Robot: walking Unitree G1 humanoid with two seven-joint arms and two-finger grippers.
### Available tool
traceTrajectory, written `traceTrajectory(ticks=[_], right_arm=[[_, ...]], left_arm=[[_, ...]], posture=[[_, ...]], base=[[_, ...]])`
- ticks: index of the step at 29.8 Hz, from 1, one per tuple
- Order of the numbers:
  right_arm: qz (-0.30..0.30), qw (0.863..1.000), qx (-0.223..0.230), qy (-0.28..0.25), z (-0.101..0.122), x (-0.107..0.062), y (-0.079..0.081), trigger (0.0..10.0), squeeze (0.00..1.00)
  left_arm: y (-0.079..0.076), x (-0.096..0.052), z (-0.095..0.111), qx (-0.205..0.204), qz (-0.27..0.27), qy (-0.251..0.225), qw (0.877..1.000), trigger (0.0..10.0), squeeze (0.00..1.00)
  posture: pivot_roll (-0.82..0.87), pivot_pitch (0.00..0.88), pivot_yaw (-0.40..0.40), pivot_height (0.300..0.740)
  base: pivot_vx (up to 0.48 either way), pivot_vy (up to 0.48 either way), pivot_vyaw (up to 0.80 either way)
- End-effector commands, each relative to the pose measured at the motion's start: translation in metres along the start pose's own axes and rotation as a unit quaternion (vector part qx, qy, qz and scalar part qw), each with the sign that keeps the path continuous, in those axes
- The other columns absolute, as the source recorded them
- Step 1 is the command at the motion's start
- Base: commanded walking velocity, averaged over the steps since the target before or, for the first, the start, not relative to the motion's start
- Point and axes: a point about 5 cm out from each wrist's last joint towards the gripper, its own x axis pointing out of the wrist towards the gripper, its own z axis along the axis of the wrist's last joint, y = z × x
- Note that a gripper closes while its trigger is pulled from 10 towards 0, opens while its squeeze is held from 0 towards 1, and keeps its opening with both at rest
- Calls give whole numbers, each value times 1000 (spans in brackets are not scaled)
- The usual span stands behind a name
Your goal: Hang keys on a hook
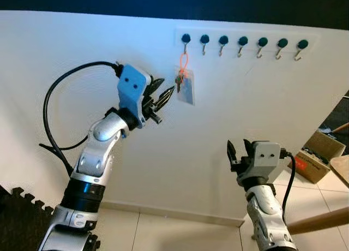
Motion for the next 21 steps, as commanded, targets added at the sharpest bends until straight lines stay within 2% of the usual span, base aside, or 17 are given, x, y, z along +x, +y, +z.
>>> traceTrajectory(ticks=[1,4,7,8,12,18,21], right_arm=[[6,1000,5,-5,4,0,-1,10000,0],[51,999,7,-16,12,-2,7,10000,0],[71,997,5,-17,13,-4,12,10000,0],[98,995,2,-13,13,-8,19,10000,0],[132,991,-8,-15,14,-12,26,10000,0],[139,990,-13,-18,17,-13,26,10000,0],[135,991,-7,-16,19,-16,25,10000,0]], left_arm=[[-7,-1,-4,-4,0,14,1000,10000,0],[-7,-9,-9,0,17,51,999,10000,0],[-8,-10,-11,8,21,62,998,10000,0],[-12,-10,-14,10,14,75,997,10000,0],[-18,-12,-21,18,0,99,995,10000,0],[-22,-19,-28,21,-5,123,992,10000,0],[-25,-29,-37,1,19,142,990,10000,0]], posture=[[105,147,10,740],[96,153,12,740],[96,153,12,740],[94,158,16,740],[92,161,20,740],[91,161,24,740],[91,161,25,740]], base=[[0,0,0],[0,0,0],[0,0,0],[0,0,0],[0,0,0],[0,0,0],[0,0,0]])
